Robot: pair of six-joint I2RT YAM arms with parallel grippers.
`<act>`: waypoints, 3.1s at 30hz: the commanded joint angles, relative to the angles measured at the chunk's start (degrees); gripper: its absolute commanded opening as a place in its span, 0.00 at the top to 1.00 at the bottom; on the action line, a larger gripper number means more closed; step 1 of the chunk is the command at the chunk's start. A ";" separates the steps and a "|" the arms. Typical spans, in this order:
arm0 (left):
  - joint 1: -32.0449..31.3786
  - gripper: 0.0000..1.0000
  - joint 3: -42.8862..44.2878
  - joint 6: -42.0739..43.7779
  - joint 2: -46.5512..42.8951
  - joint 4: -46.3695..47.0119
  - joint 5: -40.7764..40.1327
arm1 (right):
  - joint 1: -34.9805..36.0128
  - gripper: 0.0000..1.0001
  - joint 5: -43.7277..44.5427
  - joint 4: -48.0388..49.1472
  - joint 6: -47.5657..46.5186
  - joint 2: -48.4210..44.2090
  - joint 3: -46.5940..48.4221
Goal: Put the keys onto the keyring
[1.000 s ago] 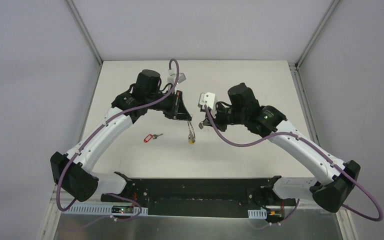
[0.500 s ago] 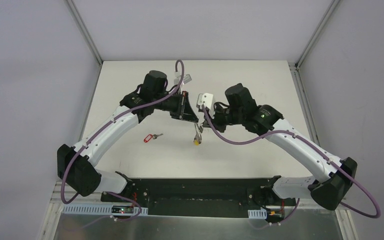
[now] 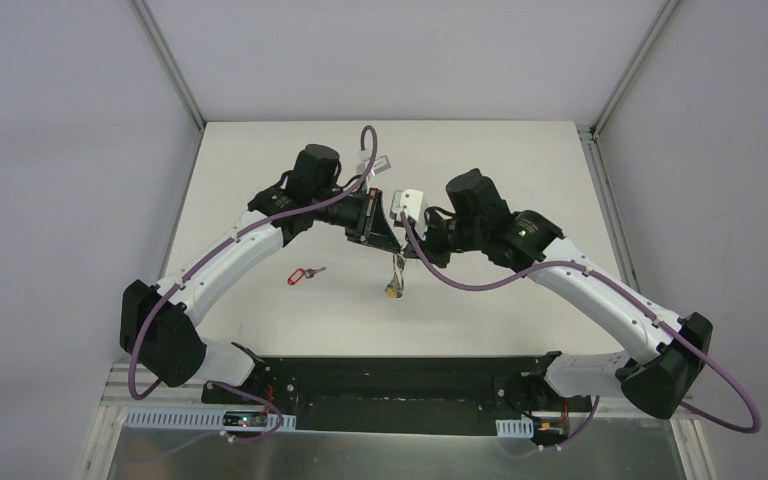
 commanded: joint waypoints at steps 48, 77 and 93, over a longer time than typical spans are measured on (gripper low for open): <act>-0.82 1.00 -0.26 3.44 1.01 -0.71 1.40 | 0.32 1.00 0.46 1.67 2.35 -1.76 4.47; 1.07 1.00 0.72 2.64 -0.63 2.06 2.62 | -4.03 1.00 -5.32 2.22 -0.05 -8.58 -4.30; 0.46 1.00 -4.41 -14.64 1.42 17.54 6.81 | -4.01 1.00 -1.28 6.52 3.86 -5.06 -3.48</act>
